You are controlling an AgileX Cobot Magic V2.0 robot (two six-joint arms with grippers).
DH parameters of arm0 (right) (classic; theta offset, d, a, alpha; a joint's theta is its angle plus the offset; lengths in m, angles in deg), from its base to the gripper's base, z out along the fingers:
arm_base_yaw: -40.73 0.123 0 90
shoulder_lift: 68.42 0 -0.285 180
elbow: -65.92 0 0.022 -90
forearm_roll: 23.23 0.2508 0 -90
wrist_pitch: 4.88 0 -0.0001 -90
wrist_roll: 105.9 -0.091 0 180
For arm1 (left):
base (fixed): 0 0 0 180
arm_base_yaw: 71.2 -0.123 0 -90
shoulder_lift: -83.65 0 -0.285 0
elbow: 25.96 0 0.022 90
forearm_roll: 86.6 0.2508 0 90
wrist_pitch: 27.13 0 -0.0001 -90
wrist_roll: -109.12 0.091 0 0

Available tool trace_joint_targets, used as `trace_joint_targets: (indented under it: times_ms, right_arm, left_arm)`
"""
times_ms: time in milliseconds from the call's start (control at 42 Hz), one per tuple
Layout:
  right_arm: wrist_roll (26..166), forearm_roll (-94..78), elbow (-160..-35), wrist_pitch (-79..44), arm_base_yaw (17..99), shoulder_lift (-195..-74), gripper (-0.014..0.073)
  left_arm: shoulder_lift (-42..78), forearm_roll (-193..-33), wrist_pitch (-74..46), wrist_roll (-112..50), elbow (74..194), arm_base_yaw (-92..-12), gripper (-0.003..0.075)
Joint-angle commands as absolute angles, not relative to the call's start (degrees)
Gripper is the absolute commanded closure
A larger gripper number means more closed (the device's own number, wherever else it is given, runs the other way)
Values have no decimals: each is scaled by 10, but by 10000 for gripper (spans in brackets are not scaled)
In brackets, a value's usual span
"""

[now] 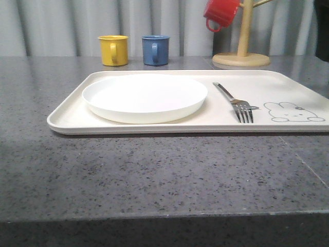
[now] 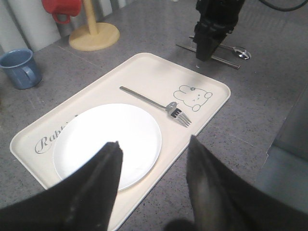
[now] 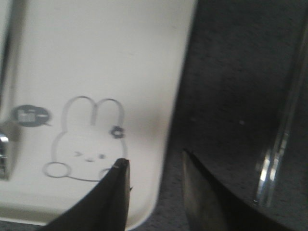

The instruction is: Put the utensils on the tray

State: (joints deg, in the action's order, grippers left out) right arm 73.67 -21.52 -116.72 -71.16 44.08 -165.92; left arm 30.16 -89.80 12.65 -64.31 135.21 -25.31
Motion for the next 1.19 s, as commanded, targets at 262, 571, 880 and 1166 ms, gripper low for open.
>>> trace_joint_targets:
  times_ms: [262,571,880,1166]
  right_arm:
    - [803,-211,-1158,-702,306,-1632,295]
    - [818,-211,-1158,-690,294,-1643,295]
    - [826,-210,-1158,-684,294,-1703,295]
    - [826,-195,-1158,-677,294,-1746,297]
  left_arm:
    - [302,-900,82,-650,1366,-249,409]
    - [302,-900,82,-650,1366,-249,409]
    - [302,-900,82,-650,1366,-249,409]
    - [302,-900,82,-650,1366,-249,409]
